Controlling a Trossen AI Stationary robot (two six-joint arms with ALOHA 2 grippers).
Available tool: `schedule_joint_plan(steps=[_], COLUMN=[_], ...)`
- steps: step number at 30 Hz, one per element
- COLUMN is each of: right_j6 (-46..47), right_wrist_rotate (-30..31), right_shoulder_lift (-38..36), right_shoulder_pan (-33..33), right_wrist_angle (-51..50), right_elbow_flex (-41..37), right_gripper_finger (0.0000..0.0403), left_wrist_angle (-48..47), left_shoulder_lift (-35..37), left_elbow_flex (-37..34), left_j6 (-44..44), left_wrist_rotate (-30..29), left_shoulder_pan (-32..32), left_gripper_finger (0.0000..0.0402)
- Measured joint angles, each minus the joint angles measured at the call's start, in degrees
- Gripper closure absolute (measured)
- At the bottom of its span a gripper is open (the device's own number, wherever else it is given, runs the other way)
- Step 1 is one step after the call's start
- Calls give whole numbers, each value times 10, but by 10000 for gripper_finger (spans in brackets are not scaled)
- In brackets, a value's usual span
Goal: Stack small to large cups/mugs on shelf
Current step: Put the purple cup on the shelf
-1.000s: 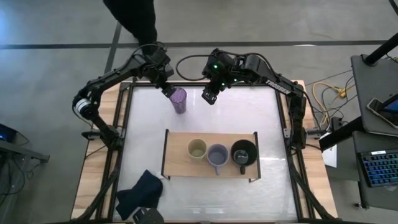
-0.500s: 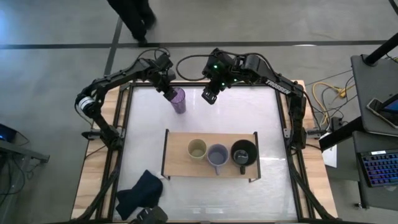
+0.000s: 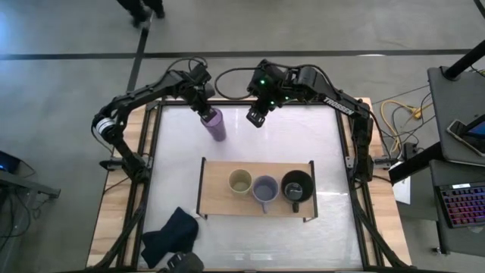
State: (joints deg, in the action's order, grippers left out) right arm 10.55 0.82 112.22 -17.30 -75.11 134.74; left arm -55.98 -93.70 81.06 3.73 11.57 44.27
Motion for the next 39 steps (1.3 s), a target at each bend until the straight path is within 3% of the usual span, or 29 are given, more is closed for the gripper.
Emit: schedule_joint_plan(steps=[13,25,32,39], right_j6=[25,30,49,56], right_wrist_rotate=[89,96,-56,-72], right_shoulder_lift=[0,0,0,11], right_shoulder_pan=[0,0,9,40], right_wrist_angle=[-117,-108,-51,-45], right_elbow_flex=[0,0,0,-2], right_gripper_finger=[307,307,310,332], left_wrist_angle=[-154,-212,-228,-220], left_shoulder_lift=[141,236,219,184], left_elbow_flex=[140,143,122,118], left_j6=[-50,-204,-260,-290], left_wrist_rotate=[-9,-12,-38,-48], left_shoulder_pan=[-41,-228,-335,-409], left_gripper_finger=[401,401,401,402])
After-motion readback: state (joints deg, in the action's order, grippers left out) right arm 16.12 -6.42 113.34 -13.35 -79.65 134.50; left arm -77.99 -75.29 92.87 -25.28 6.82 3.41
